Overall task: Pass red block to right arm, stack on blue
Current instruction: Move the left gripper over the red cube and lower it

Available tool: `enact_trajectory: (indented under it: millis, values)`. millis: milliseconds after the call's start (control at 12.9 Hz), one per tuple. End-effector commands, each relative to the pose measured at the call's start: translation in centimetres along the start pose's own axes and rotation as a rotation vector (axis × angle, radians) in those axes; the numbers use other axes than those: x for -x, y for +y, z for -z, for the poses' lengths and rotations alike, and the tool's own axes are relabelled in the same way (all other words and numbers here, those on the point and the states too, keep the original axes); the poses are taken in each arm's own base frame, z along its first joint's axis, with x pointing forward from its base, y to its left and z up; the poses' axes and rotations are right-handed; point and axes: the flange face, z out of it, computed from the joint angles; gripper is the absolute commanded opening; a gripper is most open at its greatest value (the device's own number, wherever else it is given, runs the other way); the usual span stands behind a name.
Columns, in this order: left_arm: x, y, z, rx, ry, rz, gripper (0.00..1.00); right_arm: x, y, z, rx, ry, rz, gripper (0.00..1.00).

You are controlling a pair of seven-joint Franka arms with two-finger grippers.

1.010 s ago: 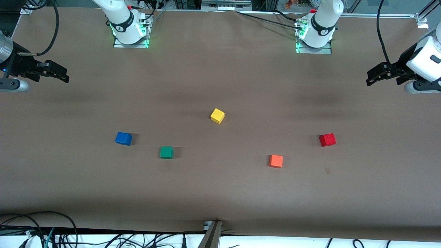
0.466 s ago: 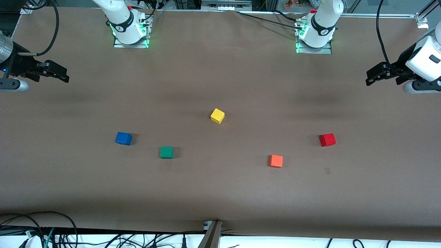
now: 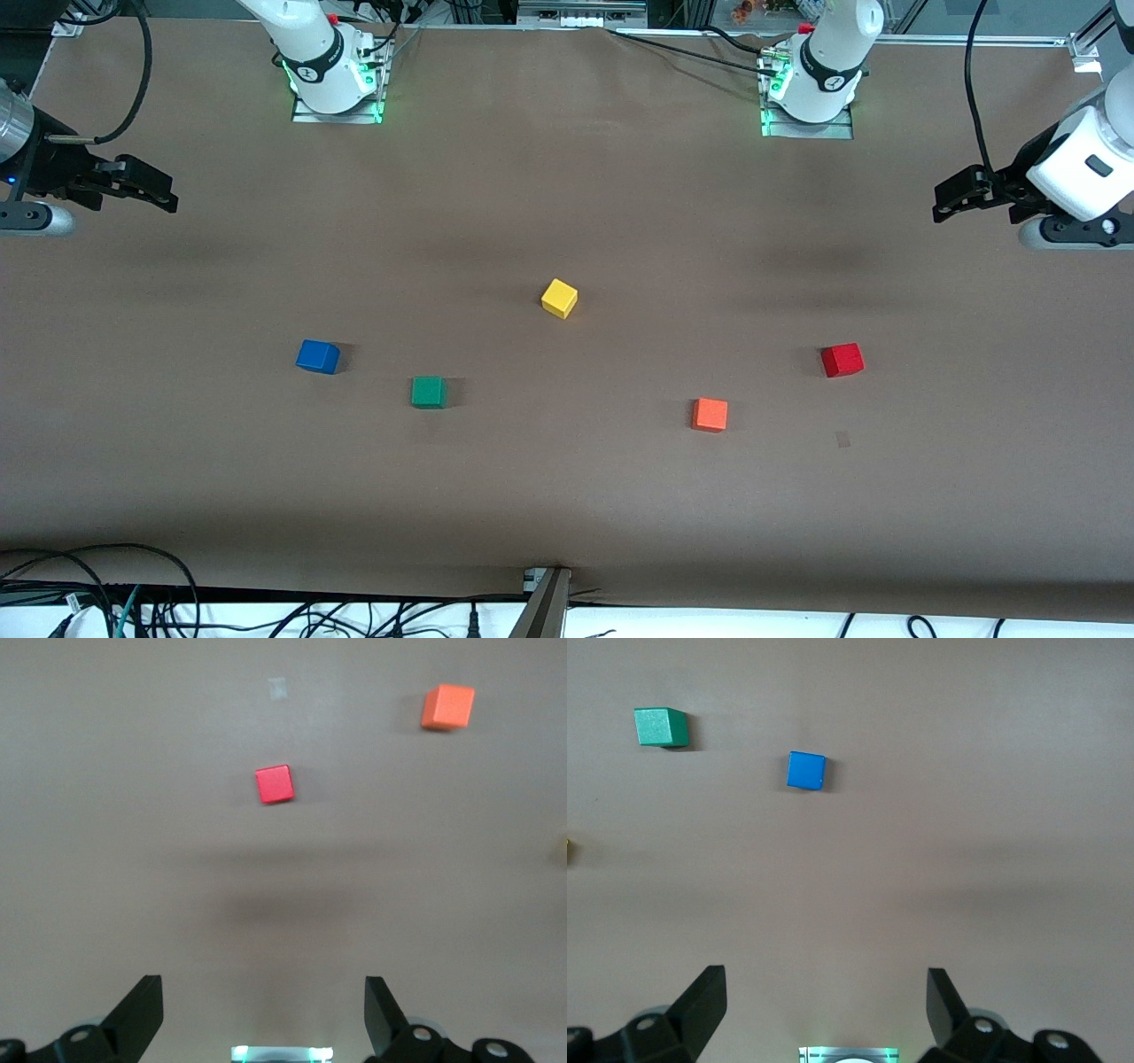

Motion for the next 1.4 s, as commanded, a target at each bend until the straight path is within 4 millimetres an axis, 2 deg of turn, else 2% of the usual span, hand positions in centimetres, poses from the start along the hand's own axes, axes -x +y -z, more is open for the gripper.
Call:
enact_trajectory:
  millis: [0, 233, 389, 466, 622, 855, 1321]
  values:
    - [-0.3, 0.6, 0.5, 0.001, -0.015, -0.075, 1.0, 0.2, -0.2, 0.5, -0.01, -0.003, -0.008, 1.0]
    - [-0.9, -0.4, -0.5, 0.005, -0.038, -0.065, 1.0, 0.3, -0.2, 0.6, -0.01, 0.0, -0.008, 1.0]
    - [-1.1, 0.3, -0.3, -0.002, -0.033, -0.076, 1.0, 0.2, -0.1, 0.5, -0.011, -0.003, -0.009, 1.0]
    - [-2.2, 0.5, -2.5, -0.015, -0.084, -0.083, 1.0, 0.2, -0.2, 0.5, -0.01, -0.003, -0.008, 1.0]
    - [-2.6, -0.2, -2.6, -0.014, -0.093, -0.083, 1.0, 0.2, -0.2, 0.5, -0.01, -0.003, -0.008, 1.0]
    - [-2.7, -0.2, -3.3, 0.01, -0.088, 0.055, 1.0, 0.2, -0.2, 0.5, -0.01, -0.001, -0.008, 1.0]
    - [-4.1, 0.3, -12.4, 0.003, -0.086, 0.178, 1.0, 0.2, -0.1, 0.5, -0.011, -0.003, -0.009, 1.0]
